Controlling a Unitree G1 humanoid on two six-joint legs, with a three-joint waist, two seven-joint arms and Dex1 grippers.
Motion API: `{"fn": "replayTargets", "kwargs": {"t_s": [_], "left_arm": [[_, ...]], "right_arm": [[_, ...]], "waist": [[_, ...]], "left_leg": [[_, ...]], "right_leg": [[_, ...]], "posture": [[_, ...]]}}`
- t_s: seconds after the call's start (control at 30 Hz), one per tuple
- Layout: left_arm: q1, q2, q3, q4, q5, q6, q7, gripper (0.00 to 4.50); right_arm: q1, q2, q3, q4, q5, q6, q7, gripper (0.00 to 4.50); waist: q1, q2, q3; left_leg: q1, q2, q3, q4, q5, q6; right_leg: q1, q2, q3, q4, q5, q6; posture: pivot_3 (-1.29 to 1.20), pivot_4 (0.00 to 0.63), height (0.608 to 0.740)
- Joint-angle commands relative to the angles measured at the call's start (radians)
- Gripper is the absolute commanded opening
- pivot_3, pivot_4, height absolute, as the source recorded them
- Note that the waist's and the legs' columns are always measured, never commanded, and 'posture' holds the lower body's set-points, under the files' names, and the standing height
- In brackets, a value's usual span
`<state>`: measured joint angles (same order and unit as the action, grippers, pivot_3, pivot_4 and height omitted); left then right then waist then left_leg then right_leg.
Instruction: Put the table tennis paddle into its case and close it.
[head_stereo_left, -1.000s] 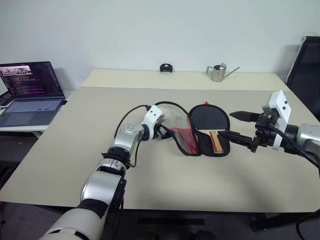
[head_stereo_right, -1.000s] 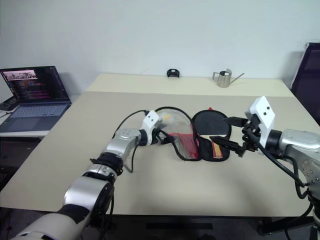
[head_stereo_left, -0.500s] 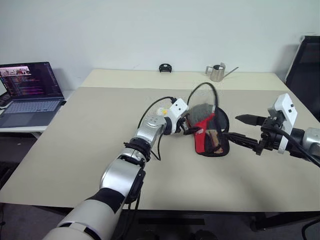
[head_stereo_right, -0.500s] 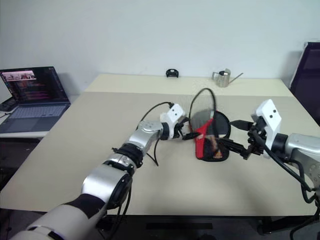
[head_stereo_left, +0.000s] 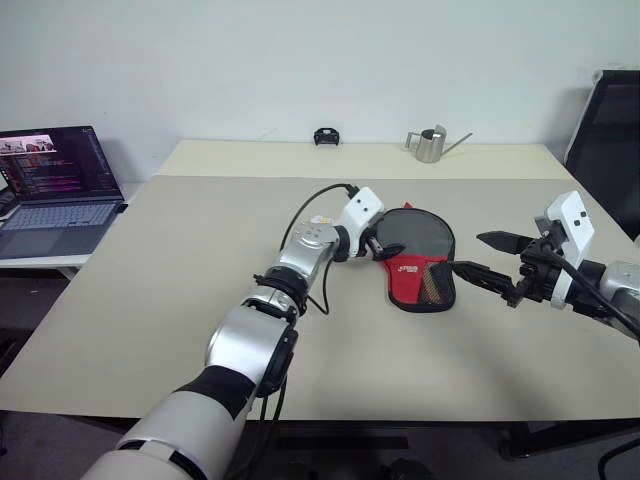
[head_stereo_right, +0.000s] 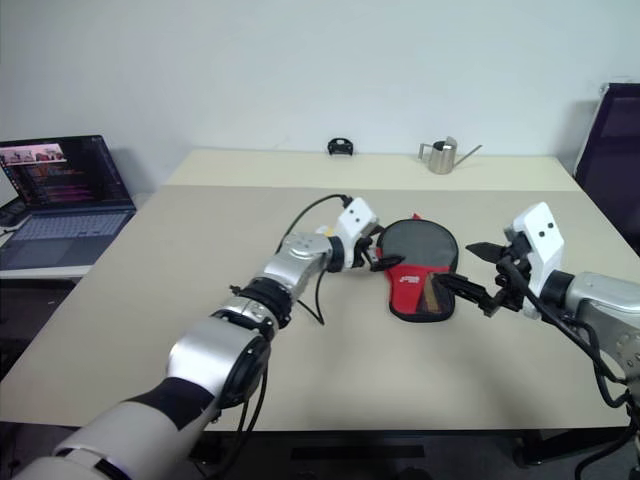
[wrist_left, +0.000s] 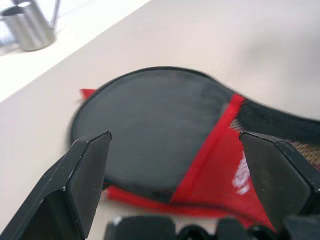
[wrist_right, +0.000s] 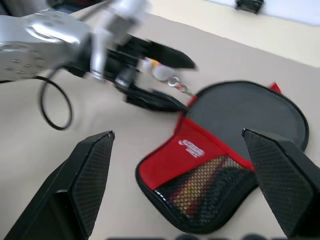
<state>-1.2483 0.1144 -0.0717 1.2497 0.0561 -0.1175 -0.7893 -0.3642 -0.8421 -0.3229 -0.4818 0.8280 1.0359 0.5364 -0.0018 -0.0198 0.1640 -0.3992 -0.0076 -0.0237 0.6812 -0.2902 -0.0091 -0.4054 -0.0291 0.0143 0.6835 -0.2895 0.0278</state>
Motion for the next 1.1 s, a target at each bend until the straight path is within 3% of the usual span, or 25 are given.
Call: {"fn": "replayTargets", "kwargs": {"t_s": [0.03,0.23,0.4,0.63,0.83,1.1], "left_arm": [[0.019,0.061,0.052,-0.093,-0.066,-0.021,-0.111,4.5],[0.173,0.177,0.093,-0.411,-0.206,0.128,-0.356,4.5],[0.336,0.267,0.083,-0.742,-0.279,0.32,-0.413,4.5],[0.447,0.354,0.088,-1.046,-0.399,0.53,-0.45,4.5],[0.452,0.427,0.098,-1.121,-0.431,0.575,-0.44,4.5],[0.436,0.454,0.097,-1.109,-0.437,0.567,-0.424,4.5]], "right_arm": [[-0.026,0.036,0.07,0.069,-0.088,-0.055,-0.04,4.48],[-0.127,0.158,0.21,0.315,-0.266,-0.153,-0.105,4.48],[-0.229,0.263,0.268,0.559,-0.404,-0.262,-0.153,4.48],[-0.32,0.294,0.324,0.8,-0.527,-0.368,-0.1,4.48],[-0.358,0.305,0.364,0.905,-0.587,-0.395,-0.03,4.48],[-0.397,0.34,0.397,1.001,-0.645,-0.419,0.036,4.48]], "waist": [[-0.003,0.0,0.0],[-0.014,0.001,0.0],[-0.023,0.001,0.0],[-0.026,0.001,0.0],[-0.03,0.001,-0.001],[-0.032,0.001,-0.001]], "left_leg": [[0.0,0.0,0.0,0.0,0.0,0.0],[0.001,0.001,0.001,0.0,0.001,-0.002],[0.0,0.001,0.001,0.0,0.002,-0.004],[0.0,0.001,0.001,0.0,0.002,-0.004],[0.001,0.001,0.001,0.0,0.001,-0.002],[0.002,0.001,0.001,0.001,0.001,-0.001]], "right_leg": [[0.0,0.0,0.0,0.0,0.0,0.0],[-0.001,0.001,0.002,0.001,0.0,0.0],[-0.001,0.0,0.002,0.001,0.0,0.0],[-0.001,-0.001,0.002,0.001,0.0,0.0],[-0.001,-0.001,0.002,0.002,0.0,0.0],[-0.001,-0.001,0.003,0.005,0.0,0.0]], "posture": [[0.0,0.15,0.74],[0.0,0.15,0.74],[0.0,0.15,0.74],[0.0,0.15,0.74],[0.0,0.15,0.74],[0.0,0.15,0.74]]}}
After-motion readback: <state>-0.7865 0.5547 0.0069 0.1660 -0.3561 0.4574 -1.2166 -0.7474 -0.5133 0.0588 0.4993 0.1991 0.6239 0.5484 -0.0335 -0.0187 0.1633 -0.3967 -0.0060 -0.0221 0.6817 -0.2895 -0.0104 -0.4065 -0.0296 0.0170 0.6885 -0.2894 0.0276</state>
